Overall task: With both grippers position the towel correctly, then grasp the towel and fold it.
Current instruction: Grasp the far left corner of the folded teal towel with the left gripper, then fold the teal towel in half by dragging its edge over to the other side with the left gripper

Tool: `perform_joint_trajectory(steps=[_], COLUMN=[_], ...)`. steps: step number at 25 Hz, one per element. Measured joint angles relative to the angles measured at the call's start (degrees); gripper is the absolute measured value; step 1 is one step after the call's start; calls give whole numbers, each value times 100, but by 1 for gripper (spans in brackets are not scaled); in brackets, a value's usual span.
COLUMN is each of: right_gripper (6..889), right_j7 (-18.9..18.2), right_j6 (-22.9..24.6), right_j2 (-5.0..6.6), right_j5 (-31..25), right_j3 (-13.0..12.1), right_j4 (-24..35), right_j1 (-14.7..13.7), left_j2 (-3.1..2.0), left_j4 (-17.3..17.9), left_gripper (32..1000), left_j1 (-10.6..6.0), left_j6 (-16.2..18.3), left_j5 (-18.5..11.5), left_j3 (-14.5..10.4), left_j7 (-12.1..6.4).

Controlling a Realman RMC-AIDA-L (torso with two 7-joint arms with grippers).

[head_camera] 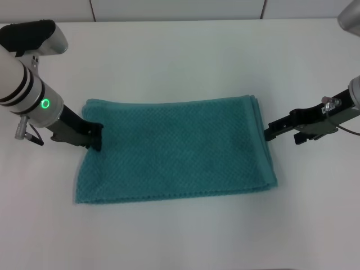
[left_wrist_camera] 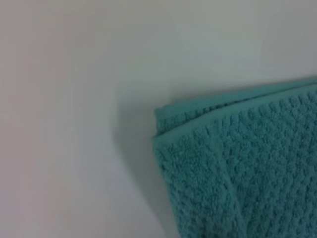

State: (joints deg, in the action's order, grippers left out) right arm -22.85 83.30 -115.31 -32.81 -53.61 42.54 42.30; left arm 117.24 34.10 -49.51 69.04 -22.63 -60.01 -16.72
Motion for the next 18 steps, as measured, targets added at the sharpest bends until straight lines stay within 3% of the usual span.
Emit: perform_joint_trajectory(steps=[7, 13, 18], right_gripper=[881, 881, 881], right_j7=[-9, -10, -10], right_j6=[-6, -7, -7], right_j2=[0, 0, 0], right_j5=[2, 3, 3], right_j3=[0, 0, 0], right_j4=[0, 0, -1], right_j1=[4, 6, -15], left_j2=[0, -7, -59], left_j4=[0, 12, 84], left_gripper=[86, 86, 86], left_j1=[3, 10, 83], left_j6=[5, 4, 12], left_j5=[-13, -14, 116], left_j3=[8, 7, 6], left_j7=[-30, -94, -124])
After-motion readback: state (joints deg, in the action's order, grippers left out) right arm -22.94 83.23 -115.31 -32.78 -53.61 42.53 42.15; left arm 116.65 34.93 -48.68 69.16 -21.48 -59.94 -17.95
